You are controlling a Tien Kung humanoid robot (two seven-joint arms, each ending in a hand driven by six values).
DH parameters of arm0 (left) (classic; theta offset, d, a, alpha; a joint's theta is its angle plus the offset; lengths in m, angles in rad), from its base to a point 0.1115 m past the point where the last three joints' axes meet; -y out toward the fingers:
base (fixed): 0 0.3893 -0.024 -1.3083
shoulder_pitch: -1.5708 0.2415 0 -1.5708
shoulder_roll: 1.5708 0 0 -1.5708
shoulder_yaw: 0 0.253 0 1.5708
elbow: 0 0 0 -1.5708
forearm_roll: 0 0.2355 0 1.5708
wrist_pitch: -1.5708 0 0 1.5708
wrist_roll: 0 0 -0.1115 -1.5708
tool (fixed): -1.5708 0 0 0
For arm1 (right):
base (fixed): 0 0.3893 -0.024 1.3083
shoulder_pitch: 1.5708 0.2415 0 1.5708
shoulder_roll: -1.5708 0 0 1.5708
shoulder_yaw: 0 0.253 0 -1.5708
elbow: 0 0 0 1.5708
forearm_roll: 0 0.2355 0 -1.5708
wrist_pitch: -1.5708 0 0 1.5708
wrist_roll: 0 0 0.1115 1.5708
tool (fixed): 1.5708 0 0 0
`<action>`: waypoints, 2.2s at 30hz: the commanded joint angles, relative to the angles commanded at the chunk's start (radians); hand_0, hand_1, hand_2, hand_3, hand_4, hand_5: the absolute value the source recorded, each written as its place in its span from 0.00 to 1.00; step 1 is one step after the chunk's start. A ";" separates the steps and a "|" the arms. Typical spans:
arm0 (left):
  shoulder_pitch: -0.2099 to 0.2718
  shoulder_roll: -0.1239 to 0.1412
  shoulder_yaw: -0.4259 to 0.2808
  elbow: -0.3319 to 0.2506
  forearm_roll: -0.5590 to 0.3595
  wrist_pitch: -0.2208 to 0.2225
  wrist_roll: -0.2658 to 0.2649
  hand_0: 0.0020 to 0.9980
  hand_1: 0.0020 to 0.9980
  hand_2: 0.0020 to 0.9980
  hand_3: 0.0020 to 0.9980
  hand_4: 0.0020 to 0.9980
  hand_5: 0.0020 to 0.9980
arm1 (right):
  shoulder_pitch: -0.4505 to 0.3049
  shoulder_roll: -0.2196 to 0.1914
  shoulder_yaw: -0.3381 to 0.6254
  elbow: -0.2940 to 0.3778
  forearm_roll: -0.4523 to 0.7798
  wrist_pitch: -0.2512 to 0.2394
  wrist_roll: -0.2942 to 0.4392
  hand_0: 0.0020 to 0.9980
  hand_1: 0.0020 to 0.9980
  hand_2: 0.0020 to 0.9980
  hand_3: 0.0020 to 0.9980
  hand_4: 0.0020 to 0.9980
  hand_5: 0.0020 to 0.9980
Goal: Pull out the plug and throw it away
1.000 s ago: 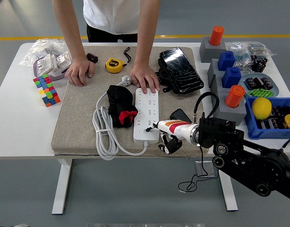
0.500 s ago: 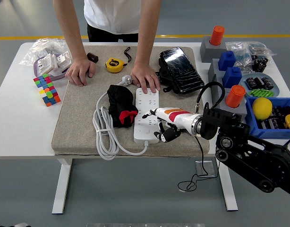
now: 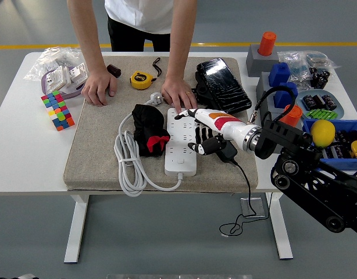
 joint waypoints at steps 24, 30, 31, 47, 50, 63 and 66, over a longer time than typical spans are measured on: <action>-0.006 0.004 0.001 0.000 0.002 0.000 0.000 0.55 0.69 0.71 0.73 0.94 0.54 | -0.146 -0.068 0.214 0.029 0.029 -0.058 0.050 0.82 0.84 0.83 0.86 1.00 0.33; -0.007 0.004 0.002 0.001 0.001 0.000 0.001 0.55 0.69 0.71 0.72 0.94 0.54 | -0.188 -0.078 0.262 0.045 0.086 -0.115 0.121 0.81 0.82 0.80 0.84 1.00 0.33; -0.007 0.004 0.002 0.001 0.000 0.000 0.001 0.55 0.69 0.71 0.72 0.94 0.54 | -0.191 -0.078 0.265 0.046 0.089 -0.118 0.126 0.81 0.82 0.80 0.84 1.00 0.33; -0.029 -0.009 0.021 0.003 -0.016 0.001 0.002 0.55 0.69 0.71 0.72 0.94 0.54 | -0.287 -0.082 0.430 0.102 0.150 -0.111 0.135 0.75 0.77 0.76 0.80 1.00 0.30; -0.032 -0.009 0.024 0.004 -0.019 0.001 0.003 0.55 0.69 0.71 0.72 0.94 0.54 | -0.299 -0.092 0.447 0.104 0.165 -0.110 0.134 0.75 0.77 0.76 0.80 1.00 0.30; -0.048 -0.016 0.029 0.008 -0.026 0.001 0.004 0.55 0.69 0.71 0.72 0.94 0.54 | -0.349 -0.100 0.491 0.132 0.182 -0.120 0.136 0.71 0.73 0.73 0.71 1.00 0.29; -0.053 -0.018 0.029 0.008 -0.027 0.002 0.004 0.55 0.69 0.71 0.72 0.94 0.54 | -0.350 -0.105 0.492 0.141 0.192 -0.131 0.135 0.67 0.70 0.71 0.67 1.00 0.28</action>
